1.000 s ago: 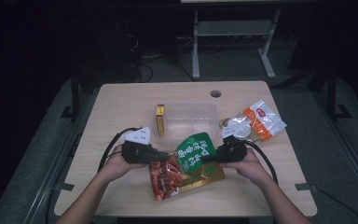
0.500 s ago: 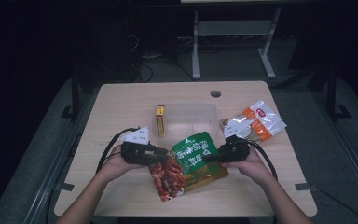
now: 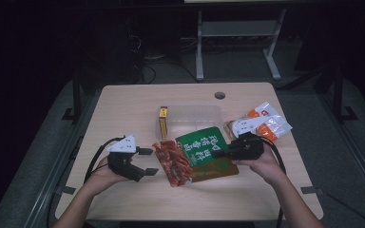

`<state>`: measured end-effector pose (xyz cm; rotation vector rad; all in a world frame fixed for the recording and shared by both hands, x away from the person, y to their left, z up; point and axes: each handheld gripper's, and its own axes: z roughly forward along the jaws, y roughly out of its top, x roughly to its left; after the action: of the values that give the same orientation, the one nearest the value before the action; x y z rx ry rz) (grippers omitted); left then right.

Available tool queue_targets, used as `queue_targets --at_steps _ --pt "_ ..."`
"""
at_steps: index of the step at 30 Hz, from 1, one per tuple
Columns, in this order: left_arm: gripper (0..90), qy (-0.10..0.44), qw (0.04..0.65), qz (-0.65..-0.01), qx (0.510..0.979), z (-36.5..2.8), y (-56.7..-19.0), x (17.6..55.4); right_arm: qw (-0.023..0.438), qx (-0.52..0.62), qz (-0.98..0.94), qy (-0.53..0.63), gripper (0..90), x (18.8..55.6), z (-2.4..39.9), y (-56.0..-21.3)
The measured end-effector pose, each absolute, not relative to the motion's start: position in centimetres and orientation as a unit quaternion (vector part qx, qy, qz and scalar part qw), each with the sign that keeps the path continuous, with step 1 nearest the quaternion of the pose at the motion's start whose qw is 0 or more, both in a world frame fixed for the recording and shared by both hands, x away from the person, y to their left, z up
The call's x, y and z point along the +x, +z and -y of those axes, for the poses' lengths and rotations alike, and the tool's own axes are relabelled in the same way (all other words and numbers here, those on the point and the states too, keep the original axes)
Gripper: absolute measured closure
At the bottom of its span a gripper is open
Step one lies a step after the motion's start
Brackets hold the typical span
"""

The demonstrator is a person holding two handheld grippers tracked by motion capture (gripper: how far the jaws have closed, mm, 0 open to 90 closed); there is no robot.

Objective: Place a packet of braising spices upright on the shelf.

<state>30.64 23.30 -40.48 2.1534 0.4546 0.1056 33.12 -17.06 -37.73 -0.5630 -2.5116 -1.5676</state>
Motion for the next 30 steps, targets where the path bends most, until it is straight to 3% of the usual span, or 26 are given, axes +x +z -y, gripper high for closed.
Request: queue_targets --at_steps 10,30 --pt "23.4 0.033 0.434 -0.210 0.876 -24.7 -42.4 30.1 0.028 -0.187 0.823 -0.536 90.0 32.7 17.9 -35.7" --pt "22.3 0.016 0.419 -0.205 0.885 -24.6 -43.3 30.7 -0.027 -0.212 0.812 -0.544 90.0 32.4 18.9 -32.2"
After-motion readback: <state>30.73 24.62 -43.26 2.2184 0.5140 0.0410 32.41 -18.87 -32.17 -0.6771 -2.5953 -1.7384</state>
